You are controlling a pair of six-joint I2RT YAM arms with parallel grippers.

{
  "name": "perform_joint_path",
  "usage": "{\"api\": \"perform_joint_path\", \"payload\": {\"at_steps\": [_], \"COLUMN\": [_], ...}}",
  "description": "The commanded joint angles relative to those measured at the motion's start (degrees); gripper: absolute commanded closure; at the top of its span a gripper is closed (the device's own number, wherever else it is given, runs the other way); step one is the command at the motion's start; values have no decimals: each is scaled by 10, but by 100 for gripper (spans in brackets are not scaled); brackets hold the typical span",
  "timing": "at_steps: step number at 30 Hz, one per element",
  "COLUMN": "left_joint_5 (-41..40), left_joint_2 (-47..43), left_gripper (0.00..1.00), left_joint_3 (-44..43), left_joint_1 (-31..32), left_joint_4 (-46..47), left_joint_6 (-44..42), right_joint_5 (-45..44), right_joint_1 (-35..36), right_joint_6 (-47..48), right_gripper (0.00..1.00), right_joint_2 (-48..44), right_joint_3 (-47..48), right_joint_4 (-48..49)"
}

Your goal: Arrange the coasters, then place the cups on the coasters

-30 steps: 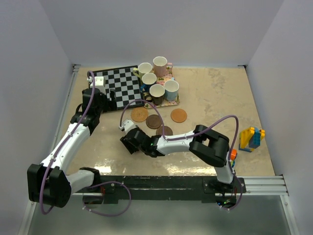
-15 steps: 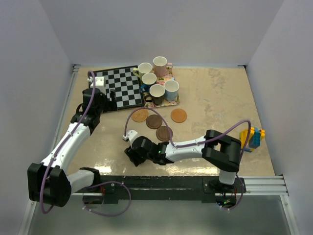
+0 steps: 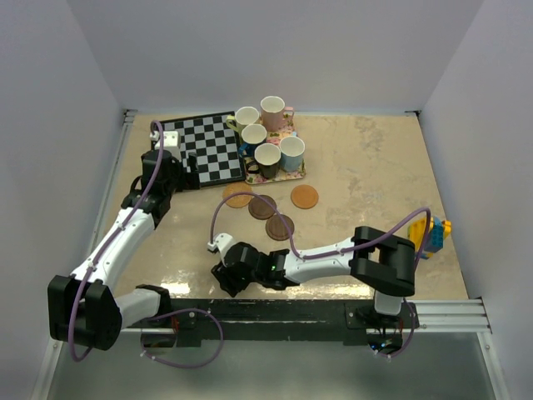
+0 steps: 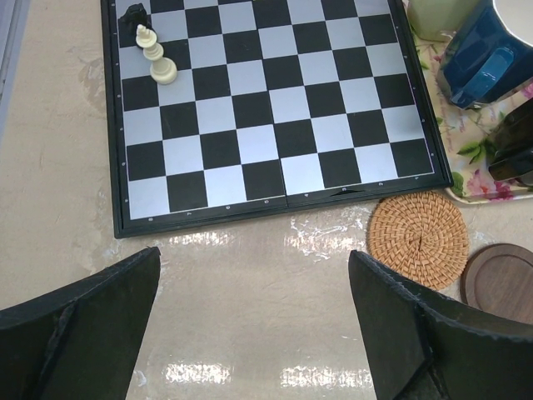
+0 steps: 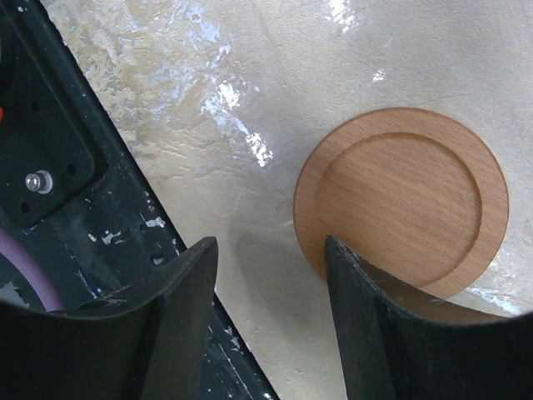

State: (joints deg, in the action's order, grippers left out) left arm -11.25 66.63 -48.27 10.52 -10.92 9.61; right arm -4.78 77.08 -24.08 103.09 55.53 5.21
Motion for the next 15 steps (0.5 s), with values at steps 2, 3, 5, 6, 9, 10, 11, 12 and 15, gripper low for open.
{"api": "perform_joint_path", "payload": {"at_steps": [2, 3, 5, 6, 9, 10, 11, 12, 15], "left_joint_5": [-3, -3, -3, -2, 2, 4, 8, 10, 13], "left_joint_2": [2, 3, 1, -1, -3, -3, -2, 1, 9], "left_gripper": [0, 0, 0, 0, 0, 0, 0, 0, 0], "left_joint_3": [-11, -12, -15, -15, -14, -14, -15, -16, -25], "left_joint_1": [-1, -1, -1, -1, -1, -1, -1, -1, -1], "left_joint_4": [6, 6, 5, 6, 10, 12, 14, 15, 17], "left_joint_6": [-6, -6, -6, -6, -6, -6, -5, -5, -3], "right_joint_5": [14, 8, 0, -8, -27, -32, -37, -42, -56], "right_joint_1": [15, 15, 15, 14, 15, 15, 14, 14, 15], "right_joint_6": [-27, -26, -21, -18, -10, -8, -7, -4, -4], "right_gripper": [42, 42, 41, 41, 40, 40, 39, 39, 37], "right_joint_2": [7, 8, 13, 17, 24, 24, 23, 20, 11], "right_joint_3": [-10, -9, 3, 12, 37, 44, 49, 53, 61], "right_joint_4": [-88, -86, -88, -91, -96, -98, -96, -93, -86]}}
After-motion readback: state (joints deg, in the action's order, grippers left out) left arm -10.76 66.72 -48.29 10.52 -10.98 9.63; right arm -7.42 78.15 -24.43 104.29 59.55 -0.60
